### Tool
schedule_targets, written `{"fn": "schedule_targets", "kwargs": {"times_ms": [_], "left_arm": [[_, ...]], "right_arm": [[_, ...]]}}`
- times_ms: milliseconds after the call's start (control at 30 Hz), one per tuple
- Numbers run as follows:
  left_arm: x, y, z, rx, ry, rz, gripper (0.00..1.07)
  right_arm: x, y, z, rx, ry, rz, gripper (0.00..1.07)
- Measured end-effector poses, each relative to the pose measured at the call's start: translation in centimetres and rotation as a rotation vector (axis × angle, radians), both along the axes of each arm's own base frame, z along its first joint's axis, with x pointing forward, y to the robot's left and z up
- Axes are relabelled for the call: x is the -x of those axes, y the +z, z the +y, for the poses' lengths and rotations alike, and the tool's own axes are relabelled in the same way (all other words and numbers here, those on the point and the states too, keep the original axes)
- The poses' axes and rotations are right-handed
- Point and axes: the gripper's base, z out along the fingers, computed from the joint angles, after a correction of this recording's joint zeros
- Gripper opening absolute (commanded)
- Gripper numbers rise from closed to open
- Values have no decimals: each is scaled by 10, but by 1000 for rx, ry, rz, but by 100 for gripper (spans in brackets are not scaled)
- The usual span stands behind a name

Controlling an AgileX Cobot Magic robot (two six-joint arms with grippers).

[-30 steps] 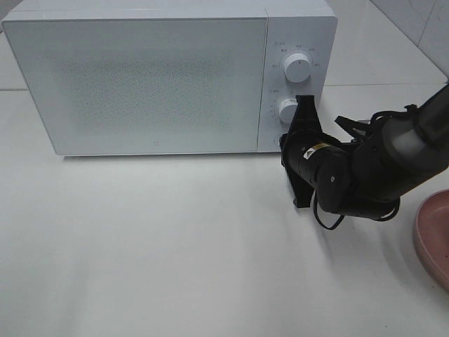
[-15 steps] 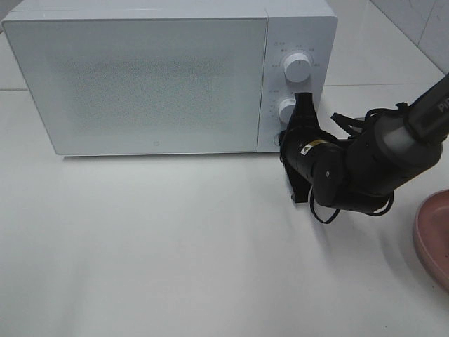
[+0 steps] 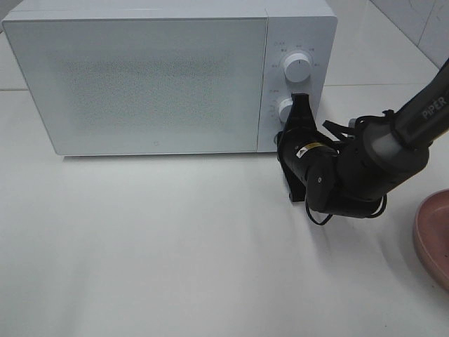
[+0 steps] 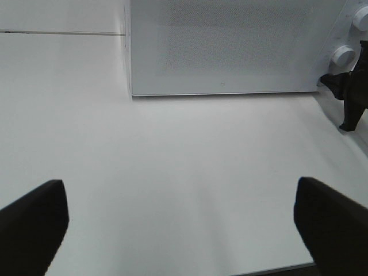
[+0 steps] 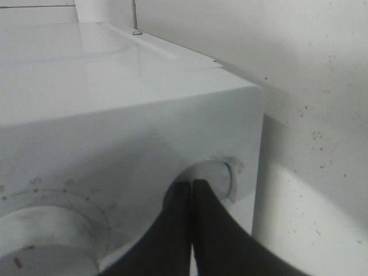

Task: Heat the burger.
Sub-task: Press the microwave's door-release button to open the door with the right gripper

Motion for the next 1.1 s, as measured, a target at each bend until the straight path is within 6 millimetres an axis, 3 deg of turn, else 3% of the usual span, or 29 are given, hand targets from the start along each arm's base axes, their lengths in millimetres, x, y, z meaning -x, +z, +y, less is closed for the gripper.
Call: {"fn": "schedule_targets", "kwargs": {"times_ms": [500,1100], "left_arm": [[0,0,0,0,0,0,100],[0,0,0,0,0,0,100]], "right_arm": [[-13,-6,6,4,-47,21,0],[-13,-5,6,0,-48,35,0]]}}
